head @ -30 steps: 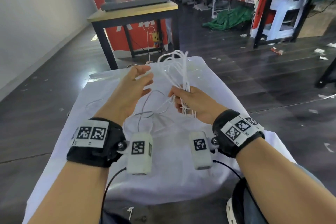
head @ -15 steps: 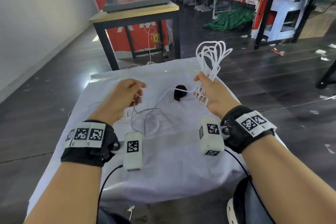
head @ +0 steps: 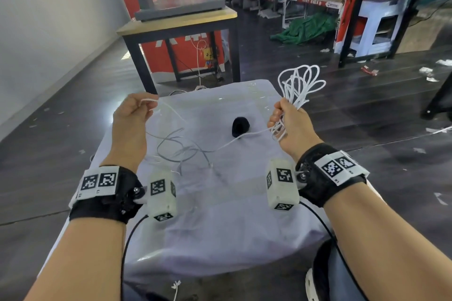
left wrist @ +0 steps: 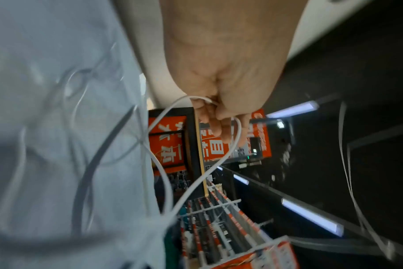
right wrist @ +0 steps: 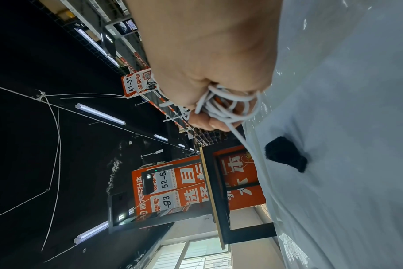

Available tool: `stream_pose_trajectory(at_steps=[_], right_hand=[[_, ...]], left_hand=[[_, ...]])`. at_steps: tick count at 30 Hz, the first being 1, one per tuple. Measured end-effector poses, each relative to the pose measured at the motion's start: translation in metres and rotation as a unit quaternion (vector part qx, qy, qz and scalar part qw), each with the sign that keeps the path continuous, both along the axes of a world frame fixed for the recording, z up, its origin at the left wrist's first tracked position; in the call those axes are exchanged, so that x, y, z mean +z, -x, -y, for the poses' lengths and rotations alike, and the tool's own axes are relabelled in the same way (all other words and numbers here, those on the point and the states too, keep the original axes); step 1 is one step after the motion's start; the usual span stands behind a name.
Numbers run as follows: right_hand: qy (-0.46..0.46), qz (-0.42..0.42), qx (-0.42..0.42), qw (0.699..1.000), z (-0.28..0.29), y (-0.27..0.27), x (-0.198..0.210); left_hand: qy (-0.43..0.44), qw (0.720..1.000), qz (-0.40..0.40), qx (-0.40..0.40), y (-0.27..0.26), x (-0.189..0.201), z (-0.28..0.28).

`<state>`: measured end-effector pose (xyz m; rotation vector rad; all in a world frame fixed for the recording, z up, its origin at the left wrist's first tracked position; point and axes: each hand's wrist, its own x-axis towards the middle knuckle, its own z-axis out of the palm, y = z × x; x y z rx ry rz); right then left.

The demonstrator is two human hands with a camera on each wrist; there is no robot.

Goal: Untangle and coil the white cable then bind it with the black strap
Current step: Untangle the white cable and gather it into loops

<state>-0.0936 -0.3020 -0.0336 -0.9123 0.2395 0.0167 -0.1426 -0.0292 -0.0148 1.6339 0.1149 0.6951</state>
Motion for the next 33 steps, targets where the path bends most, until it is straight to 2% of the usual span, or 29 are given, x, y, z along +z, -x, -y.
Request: stream_pose_trajectory(at_steps=[2,4,5,7,9,10,11,12,15,17,18,19,22,24,25,26,27,31,33], right_hand=[[0.012,0.0,0.001,1.0,-0.001,0.0,-0.001],[0.02,-0.003,0.004,1.0,-0.001,0.0,-0.002],[0.022,-0.004,0.008,1.0,-0.001,0.0,-0.002],[0.028,-0.009,0.018,0.999,-0.003,0.001,-0.002],[0.031,-0.015,0.029,0.999,-0.006,0.003,-0.001],[0.03,-0.015,0.032,0.999,-0.007,0.003,-0.001],[0.03,-0.012,0.033,0.999,-0.008,0.004,-0.001],[0.032,-0.009,0.034,0.999,-0.009,0.004,0.0],[0.039,-0.004,0.036,0.999,-0.011,0.005,0.001],[0.049,0.001,0.03,0.998,-0.011,0.006,0.001],[0.057,0.003,0.027,0.998,-0.011,0.007,0.001],[0.066,0.006,0.024,0.998,-0.012,0.008,0.001],[0.095,0.011,0.013,0.995,-0.011,0.009,0.0],[0.122,0.021,0.009,0.992,-0.01,0.008,0.0],[0.135,0.026,0.009,0.99,-0.009,0.008,-0.001],[0.147,0.03,0.012,0.989,-0.009,0.008,-0.001],[0.159,0.034,0.016,0.987,-0.01,0.008,-0.001],[0.188,0.048,0.042,0.98,-0.013,0.011,0.0],[0.198,0.06,0.059,0.977,-0.016,0.012,0.0]], left_hand=[[-0.179,0.983,-0.036,0.026,0.0,-0.001,-0.002],[-0.353,0.93,-0.089,0.056,0.0,-0.005,-0.007],[-0.408,0.903,-0.124,0.061,-0.001,-0.009,-0.011],[-0.451,0.857,-0.245,0.054,0.002,-0.011,-0.014],[-0.483,0.791,-0.374,0.016,0.007,-0.009,-0.008],[-0.495,0.767,-0.408,-0.013,0.009,-0.006,-0.003],[-0.499,0.761,-0.413,-0.046,0.009,-0.002,0.001],[-0.487,0.769,-0.407,-0.076,0.01,0.001,0.005],[-0.393,0.834,-0.366,-0.13,0.011,0.013,0.016],[-0.357,0.851,-0.347,-0.165,0.014,0.017,0.022],[-0.371,0.844,-0.341,-0.184,0.016,0.017,0.024],[-0.4,0.825,-0.34,-0.21,0.018,0.018,0.026],[-0.477,0.723,-0.399,-0.302,0.025,0.014,0.032],[-0.5,0.687,-0.421,-0.317,0.026,0.009,0.035],[-0.508,0.686,-0.416,-0.314,0.027,0.007,0.038],[-0.506,0.697,-0.402,-0.312,0.027,0.007,0.04],[-0.485,0.723,-0.381,-0.312,0.026,0.006,0.042],[-0.325,0.863,-0.264,-0.282,0.025,0.013,0.055],[-0.294,0.896,-0.22,-0.249,0.023,0.014,0.066]])
